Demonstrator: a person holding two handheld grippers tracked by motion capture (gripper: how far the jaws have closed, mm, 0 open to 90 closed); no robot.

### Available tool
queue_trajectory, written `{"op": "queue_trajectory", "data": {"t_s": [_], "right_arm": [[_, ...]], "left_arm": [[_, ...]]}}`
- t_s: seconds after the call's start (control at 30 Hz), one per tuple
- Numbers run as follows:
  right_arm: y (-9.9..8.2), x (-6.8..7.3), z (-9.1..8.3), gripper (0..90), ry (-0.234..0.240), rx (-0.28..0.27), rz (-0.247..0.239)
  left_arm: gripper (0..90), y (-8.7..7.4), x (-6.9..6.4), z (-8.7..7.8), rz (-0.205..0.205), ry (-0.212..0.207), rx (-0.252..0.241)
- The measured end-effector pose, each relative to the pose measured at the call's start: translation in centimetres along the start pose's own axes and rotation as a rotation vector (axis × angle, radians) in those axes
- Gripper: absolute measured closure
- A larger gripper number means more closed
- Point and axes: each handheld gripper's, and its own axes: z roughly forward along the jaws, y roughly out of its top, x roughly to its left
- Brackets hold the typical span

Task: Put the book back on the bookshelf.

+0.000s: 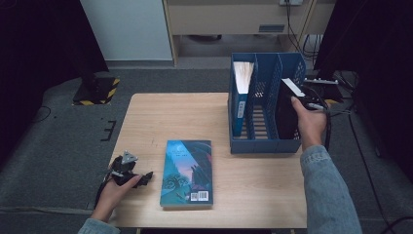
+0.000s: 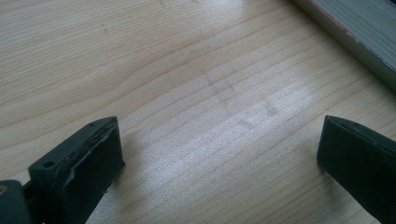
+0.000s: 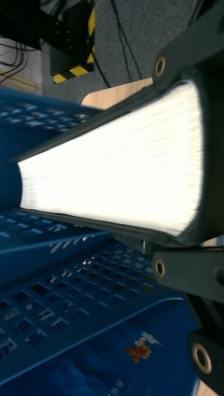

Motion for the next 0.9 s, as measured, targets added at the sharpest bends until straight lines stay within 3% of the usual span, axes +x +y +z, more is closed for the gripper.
{"op": "queue_trajectory", "data": {"t_s": [0.53, 0.9], "right_arm": [[-2.3, -1.1, -1.8, 50.6, 0.014, 0.028, 0.053], [-3.1, -0.6, -2.4, 48.3, 0.032, 0.035, 0.045]], "left_arm": [[0.0, 0.0, -0.1, 0.0, 0.004, -0.003, 0.004], [0.0, 0.0, -0.2, 0.0, 0.006, -0.005, 0.006]]}}
